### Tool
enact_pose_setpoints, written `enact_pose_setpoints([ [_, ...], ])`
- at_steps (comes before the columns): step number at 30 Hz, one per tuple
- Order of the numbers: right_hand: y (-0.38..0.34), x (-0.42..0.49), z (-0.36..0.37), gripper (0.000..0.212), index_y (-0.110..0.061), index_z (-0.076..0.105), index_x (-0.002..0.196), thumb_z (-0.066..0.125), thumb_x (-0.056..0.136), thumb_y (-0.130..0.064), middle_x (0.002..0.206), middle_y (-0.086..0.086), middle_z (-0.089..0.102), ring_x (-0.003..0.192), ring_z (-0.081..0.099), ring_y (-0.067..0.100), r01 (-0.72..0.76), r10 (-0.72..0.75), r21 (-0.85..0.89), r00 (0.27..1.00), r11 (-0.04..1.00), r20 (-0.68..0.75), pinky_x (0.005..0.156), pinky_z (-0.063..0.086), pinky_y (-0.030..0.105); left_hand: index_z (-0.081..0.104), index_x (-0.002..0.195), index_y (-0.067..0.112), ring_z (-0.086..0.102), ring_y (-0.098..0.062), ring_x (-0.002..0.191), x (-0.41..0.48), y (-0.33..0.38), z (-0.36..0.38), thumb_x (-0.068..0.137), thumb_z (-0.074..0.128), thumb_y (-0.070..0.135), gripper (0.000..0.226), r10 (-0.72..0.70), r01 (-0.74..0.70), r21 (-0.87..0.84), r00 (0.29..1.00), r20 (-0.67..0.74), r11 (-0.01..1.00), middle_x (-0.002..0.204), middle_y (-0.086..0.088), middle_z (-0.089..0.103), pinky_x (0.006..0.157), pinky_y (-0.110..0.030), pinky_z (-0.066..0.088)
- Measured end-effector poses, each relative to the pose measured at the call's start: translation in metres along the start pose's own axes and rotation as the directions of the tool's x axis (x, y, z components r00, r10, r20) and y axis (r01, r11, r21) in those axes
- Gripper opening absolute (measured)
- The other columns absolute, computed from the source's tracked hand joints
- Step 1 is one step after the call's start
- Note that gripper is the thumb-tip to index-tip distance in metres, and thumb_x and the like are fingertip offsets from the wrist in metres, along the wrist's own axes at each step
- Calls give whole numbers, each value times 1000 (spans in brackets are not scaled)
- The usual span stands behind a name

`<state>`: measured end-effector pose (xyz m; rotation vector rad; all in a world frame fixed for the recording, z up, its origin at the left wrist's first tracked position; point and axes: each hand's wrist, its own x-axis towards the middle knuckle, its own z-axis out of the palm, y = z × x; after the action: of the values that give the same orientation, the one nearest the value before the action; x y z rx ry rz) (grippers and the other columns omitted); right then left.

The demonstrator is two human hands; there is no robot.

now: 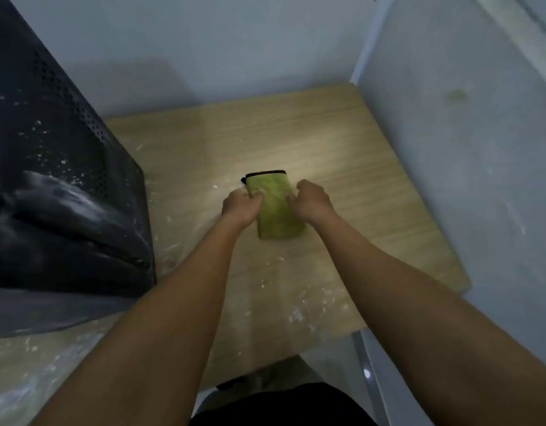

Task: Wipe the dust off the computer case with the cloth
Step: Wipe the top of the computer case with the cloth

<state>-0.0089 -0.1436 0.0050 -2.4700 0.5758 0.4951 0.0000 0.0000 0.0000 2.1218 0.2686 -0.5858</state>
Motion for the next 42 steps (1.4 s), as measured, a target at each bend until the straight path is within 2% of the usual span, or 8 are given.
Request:
enact_pose_setpoints([
  [2, 1, 8, 3, 39, -3, 55, 120, 52, 96, -34, 125, 15, 57, 114, 55, 33, -82, 80, 27, 996, 996, 42, 74, 37, 28, 59, 74, 14, 65, -36, 100, 14, -2, 8, 93, 59, 36, 29, -68, 63, -91, 996, -54, 994, 102, -20, 69, 86, -42, 56],
  [6, 4, 26, 17, 41, -2, 61, 112, 57, 92, -38, 115, 14, 63, 103, 60, 32, -177, 155, 177, 979, 968, 129, 68, 37, 28, 71, 92, 3, 69, -33, 92, 32, -6, 18, 86, 67, 31, 29, -195, 186, -129, 979, -61, 974, 100, -17, 72, 84, -42, 58],
  [10, 6, 37, 27, 43, -4, 64, 109, 58, 90, -42, 110, 14, 66, 98, 62, 31, -183, 156, 275, 981, 944, 116, 67, 40, 29, 70, 81, 5, 68, -31, 88, 34, -6, 23, 89, 66, 29, 25, -184, 179, -60, 979, -87, 982, 91, -15, 72, 80, -38, 56],
  [14, 4, 33, 31, 32, -8, 59, 104, 51, 95, -38, 106, 10, 63, 94, 57, 27, -34, 22, 254, 999, 967, 48, 70, 36, 29, 55, 68, 17, 64, -31, 90, 32, -4, 30, 90, 65, 27, 26, -138, 135, -27, 975, -175, 990, 93, -12, 68, 74, -34, 48],
  [22, -5, 2, 23, 11, -18, 44, 100, 45, 101, -29, 79, 1, 56, 65, 52, 15, 259, -230, 412, 966, 874, -118, 55, 38, 28, 56, 108, 11, 60, -22, 91, 11, -2, 21, 97, 56, 29, 21, -91, 11, -264, 953, -290, 964, 105, -7, 65, 74, -28, 43],
  [30, -43, -65, 3, 15, -17, 59, 106, 52, 97, -28, 99, 7, 68, 89, 67, 24, 347, -288, 640, 937, 685, -200, 77, 57, 43, 56, 107, 14, 62, -17, 91, -49, -1, -27, 97, 59, 27, 17, 59, -231, -445, 928, -367, 865, 111, -7, 66, 83, -32, 52],
  [36, -74, -149, -19, 12, -12, 61, 97, 56, 97, -22, 91, 4, 70, 76, 67, 12, 420, -307, 749, 904, 512, -297, 62, 54, 26, 55, 106, 16, 67, -21, 93, -116, 10, -77, 97, 60, 28, 15, 211, -391, -519, 904, -373, 760, 100, -5, 69, 86, -41, 56],
  [42, -101, -223, -43, 30, -4, 63, 117, 62, 92, -22, 112, 15, 69, 99, 68, 27, 250, -299, 946, 936, 204, -183, 82, 56, 40, 57, 105, 18, 67, -13, 90, -182, 28, -111, 96, 62, 26, 14, 332, -541, -564, 837, -436, 624, 97, 2, 69, 78, -30, 56],
])
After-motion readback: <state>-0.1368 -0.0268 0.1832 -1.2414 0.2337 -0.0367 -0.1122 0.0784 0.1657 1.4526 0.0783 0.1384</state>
